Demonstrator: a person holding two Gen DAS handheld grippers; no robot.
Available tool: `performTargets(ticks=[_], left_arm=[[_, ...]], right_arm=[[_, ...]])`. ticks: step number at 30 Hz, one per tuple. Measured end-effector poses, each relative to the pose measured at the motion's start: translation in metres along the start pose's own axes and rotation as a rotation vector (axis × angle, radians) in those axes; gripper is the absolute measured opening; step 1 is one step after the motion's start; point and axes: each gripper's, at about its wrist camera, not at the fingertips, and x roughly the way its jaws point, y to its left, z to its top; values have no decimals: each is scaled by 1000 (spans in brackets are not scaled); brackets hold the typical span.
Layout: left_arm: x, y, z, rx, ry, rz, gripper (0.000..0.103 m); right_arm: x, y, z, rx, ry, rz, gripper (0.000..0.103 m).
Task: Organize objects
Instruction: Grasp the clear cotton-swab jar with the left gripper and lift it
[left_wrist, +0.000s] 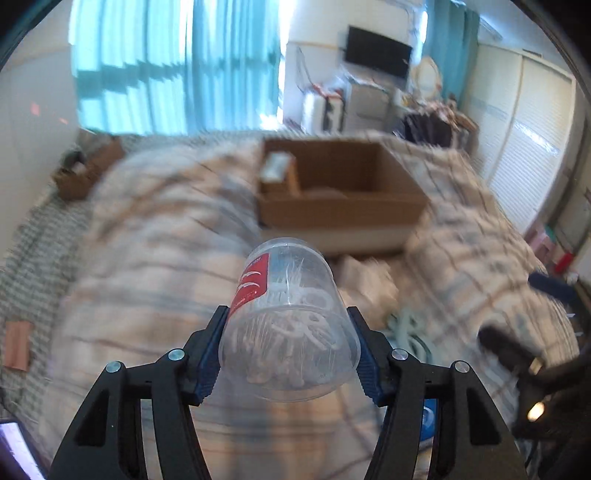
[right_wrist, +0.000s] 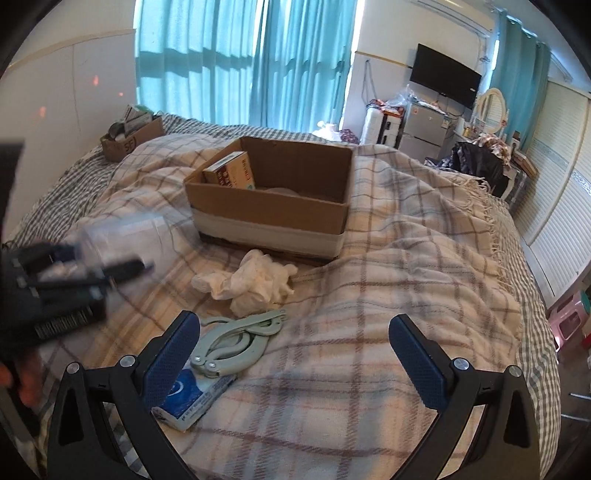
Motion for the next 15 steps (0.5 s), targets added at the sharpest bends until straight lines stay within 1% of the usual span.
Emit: performTargets(ticks=[3,5,6,7,8,10,11,12,14,15], left_arm=[[-4,18,5,-45,-14,16,63],[-2,26,5,-64,-7,17,63],[-1,29,4,-72,-4,16,63],[0,32,3,-78,-1,14,63],[1,34,2,-83,4,11,63],[3,36,0,-89,13,8,63],[5,38,-1,-92,15,5,63],[5,38,-2,-94,13,0,63],[7,38,-3,-90,10,-8,63],[8,38,-3,-90,10,-9,63]], right_arm=[[15,20,1,-65,44,25,103],[31,37,-2,-122,101,24,102],[40,46,-3,-159,139,13,98],[45,51,-5,-179,157,12,95],[51,55,-6,-193,179,25,92],[66,62,-10,-219,236,32,90],[72,64,-12,-232,259,13,80],[77,65,-14,-241,279,-7,66],[77,63,-16,-234,284,-6,59],[73,61,-15,-227,269,-6,52]])
